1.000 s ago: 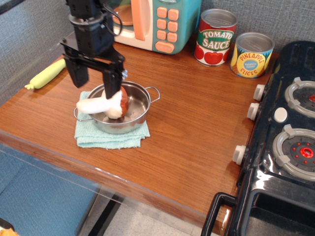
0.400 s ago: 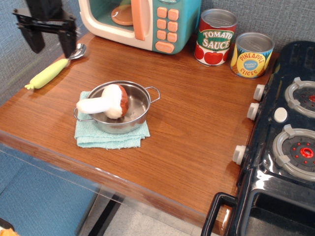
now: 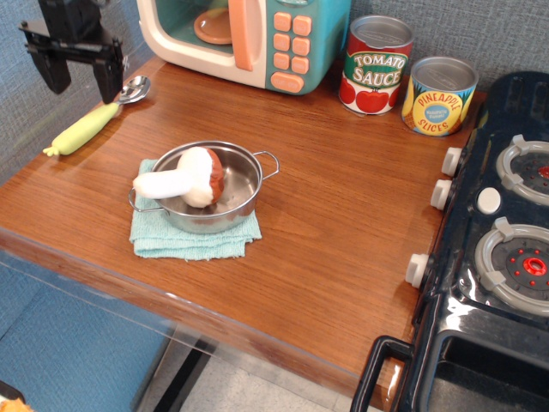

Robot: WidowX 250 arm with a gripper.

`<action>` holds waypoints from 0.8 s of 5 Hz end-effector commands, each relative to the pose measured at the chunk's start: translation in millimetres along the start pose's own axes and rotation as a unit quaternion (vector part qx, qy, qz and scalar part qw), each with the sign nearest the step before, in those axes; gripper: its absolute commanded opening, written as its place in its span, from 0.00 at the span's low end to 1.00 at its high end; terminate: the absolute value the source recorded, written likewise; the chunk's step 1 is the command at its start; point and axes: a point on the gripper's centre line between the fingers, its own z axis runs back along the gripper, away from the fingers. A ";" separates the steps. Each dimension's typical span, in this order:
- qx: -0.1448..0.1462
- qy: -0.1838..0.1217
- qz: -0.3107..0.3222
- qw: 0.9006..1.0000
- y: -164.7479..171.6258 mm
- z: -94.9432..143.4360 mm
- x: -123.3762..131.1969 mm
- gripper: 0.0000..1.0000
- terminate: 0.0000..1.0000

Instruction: Move the spoon to the right of the pot

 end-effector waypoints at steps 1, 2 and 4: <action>0.021 -0.005 -0.008 1.000 6.0 -10.9 9.6 1.00 0.00; 0.020 0.010 -0.011 1.000 1.2 -24.5 10.2 1.00 0.00; 0.021 -0.012 -0.027 0.999 -0.7 -6.8 9.2 0.00 0.00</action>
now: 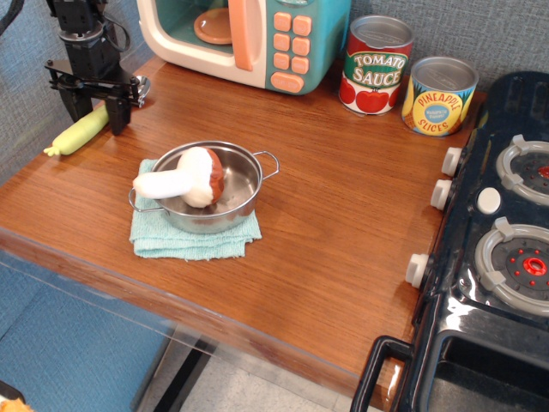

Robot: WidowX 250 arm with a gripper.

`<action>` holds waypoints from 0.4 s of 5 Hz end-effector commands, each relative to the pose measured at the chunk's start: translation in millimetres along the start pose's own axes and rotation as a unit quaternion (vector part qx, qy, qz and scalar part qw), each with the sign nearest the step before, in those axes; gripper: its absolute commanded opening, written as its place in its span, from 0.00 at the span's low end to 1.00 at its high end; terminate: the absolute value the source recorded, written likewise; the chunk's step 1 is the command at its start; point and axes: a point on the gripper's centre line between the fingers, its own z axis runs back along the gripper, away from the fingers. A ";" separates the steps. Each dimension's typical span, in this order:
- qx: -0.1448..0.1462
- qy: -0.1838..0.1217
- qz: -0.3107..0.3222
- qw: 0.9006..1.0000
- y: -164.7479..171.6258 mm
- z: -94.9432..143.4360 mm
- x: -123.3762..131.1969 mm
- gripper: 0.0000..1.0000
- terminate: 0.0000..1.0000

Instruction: Move the spoon to the right of the pot

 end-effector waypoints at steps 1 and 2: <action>0.015 -0.045 -0.001 0.999 -3.4 52.0 -4.2 0.00 0.00; 0.011 -0.063 -0.001 0.998 -38.6 80.0 -11.3 0.00 0.00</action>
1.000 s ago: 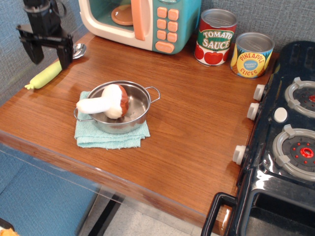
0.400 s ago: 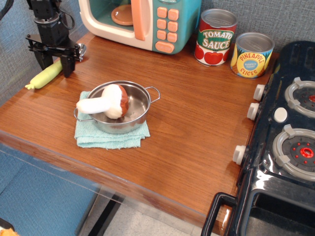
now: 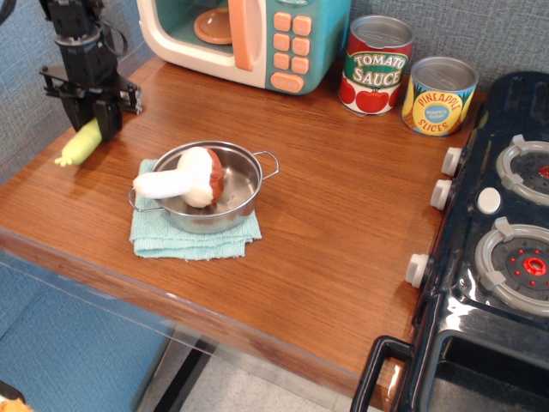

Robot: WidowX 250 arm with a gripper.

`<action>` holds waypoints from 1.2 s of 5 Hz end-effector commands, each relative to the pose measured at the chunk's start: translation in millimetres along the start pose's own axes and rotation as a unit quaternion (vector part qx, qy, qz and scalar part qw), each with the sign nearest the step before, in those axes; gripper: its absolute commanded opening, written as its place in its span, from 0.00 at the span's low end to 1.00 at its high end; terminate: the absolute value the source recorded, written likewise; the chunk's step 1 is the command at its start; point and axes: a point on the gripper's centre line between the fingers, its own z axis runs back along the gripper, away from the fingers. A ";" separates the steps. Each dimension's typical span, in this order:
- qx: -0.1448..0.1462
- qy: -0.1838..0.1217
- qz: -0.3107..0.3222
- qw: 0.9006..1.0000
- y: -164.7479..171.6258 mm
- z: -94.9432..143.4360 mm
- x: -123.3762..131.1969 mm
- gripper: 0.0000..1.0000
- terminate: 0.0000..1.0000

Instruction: Move the spoon to the right of the pot

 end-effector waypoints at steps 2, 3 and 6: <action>-0.037 -0.111 -0.095 0.989 -120.5 95.3 -18.5 0.00 0.00; -0.051 -0.093 -0.144 0.984 -170.8 81.8 -22.4 0.00 0.00; -0.082 -0.050 -0.149 0.984 -310.0 56.6 -75.0 0.00 0.00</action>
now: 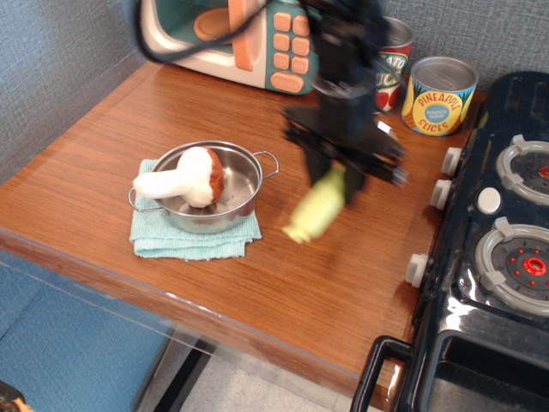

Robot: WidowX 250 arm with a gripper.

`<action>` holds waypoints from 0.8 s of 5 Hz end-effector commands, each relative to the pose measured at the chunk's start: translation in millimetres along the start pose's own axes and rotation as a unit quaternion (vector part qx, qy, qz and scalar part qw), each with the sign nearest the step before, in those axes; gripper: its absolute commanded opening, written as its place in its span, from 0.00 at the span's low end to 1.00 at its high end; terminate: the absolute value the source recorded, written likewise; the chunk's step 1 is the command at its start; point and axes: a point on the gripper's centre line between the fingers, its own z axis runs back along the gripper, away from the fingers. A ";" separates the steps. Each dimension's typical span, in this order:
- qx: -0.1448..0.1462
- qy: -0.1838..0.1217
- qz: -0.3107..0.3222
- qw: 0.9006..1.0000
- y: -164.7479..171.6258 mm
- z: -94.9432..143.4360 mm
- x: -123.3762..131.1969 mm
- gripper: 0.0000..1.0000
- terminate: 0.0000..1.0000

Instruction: Move the spoon to the right of the pot

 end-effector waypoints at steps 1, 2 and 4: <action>-0.004 0.015 0.050 0.999 -34.0 -18.3 -16.1 0.00 0.00; 0.010 0.021 0.061 0.998 -20.2 -22.4 -23.6 0.00 0.00; 0.030 -0.002 0.073 0.997 1.7 -7.8 -30.9 0.00 0.00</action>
